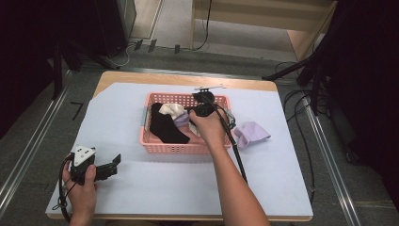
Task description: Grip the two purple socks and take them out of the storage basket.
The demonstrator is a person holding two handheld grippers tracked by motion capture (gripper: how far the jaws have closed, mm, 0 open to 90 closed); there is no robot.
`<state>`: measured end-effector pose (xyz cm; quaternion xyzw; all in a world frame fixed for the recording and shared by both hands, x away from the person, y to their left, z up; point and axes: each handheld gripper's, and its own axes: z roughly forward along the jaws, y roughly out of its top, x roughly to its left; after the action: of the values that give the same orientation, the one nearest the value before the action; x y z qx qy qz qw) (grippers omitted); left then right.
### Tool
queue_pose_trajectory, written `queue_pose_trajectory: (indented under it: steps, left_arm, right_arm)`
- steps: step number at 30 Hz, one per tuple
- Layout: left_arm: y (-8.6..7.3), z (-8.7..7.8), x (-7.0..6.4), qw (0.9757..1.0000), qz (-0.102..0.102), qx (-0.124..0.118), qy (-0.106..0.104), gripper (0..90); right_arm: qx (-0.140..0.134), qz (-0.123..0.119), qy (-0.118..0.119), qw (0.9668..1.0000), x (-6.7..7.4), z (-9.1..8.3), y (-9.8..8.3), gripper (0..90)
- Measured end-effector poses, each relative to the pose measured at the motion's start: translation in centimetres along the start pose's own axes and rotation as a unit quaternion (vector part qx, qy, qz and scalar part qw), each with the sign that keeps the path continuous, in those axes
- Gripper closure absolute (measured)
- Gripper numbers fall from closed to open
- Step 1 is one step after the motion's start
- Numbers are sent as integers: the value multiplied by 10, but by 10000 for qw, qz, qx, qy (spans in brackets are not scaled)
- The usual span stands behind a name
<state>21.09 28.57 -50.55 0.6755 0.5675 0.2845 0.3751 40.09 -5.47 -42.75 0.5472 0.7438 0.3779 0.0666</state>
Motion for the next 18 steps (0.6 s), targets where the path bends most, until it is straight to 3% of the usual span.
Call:
queue_pose_trajectory:
  steps: [4,7,10,13,15,18]
  left_arm:
    - [0,0,0,10000,11,17,7,59]
    - [0,0,0,10000,15,38,11,59]
    - [0,0,0,10000,23,5,13,59]
    - [0,0,0,10000,10,-4,17,64]
    - [0,0,0,10000,16,26,11,64]
    - [0,0,0,10000,5,19,-1,64]
  right_arm:
    - [-551,74,-88,9984,-10,-29,5,900]
    - [-794,-53,-176,9967,-9,-40,7,900]
    - [-1296,-114,-157,9914,-7,-52,7,900]
    - [-1687,-153,-438,9846,-4,-58,5,900]
    - [-1483,-220,-566,9871,-6,-51,4,897]
    - [-723,-264,-513,9957,-16,-27,2,815]
